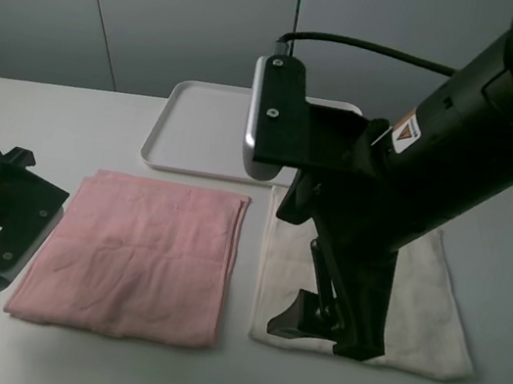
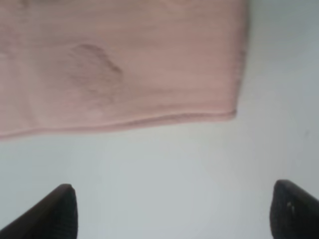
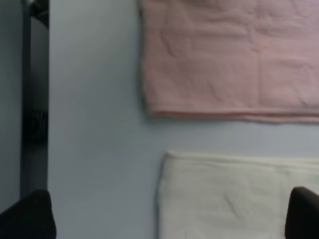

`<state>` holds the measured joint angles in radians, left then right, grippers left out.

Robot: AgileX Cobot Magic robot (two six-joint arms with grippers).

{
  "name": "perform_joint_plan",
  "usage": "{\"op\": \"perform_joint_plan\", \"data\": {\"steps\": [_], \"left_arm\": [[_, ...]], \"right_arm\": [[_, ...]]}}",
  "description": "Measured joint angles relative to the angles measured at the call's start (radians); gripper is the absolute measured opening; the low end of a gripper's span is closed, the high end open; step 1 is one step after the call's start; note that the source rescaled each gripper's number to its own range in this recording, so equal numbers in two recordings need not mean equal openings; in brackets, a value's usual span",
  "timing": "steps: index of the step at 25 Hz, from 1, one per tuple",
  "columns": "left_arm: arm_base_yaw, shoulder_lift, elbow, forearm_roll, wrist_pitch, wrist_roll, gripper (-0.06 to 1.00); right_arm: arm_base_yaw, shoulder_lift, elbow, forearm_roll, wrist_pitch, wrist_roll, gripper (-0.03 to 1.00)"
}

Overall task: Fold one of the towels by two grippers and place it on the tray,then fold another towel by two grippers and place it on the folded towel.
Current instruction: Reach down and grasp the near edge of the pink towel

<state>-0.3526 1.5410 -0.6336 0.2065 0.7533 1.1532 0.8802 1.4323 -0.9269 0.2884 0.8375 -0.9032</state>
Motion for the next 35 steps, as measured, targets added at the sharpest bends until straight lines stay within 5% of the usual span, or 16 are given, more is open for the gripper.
{"op": "perform_joint_plan", "data": {"steps": [5, 10, 35], "left_arm": [[0.000, 0.000, 0.133, 0.036, -0.132, 0.019, 0.99], [0.000, 0.002, 0.169, -0.023, -0.278, 0.022, 0.99], [0.000, 0.147, 0.170, -0.077, -0.334, 0.026, 0.98]], "right_arm": [[0.099, 0.154, -0.060, -0.085, -0.010, 0.100, 1.00], [0.109, 0.270, -0.086, -0.147, -0.037, 0.168, 1.00], [0.137, 0.340, -0.087, -0.170, -0.079, 0.149, 1.00]]}}
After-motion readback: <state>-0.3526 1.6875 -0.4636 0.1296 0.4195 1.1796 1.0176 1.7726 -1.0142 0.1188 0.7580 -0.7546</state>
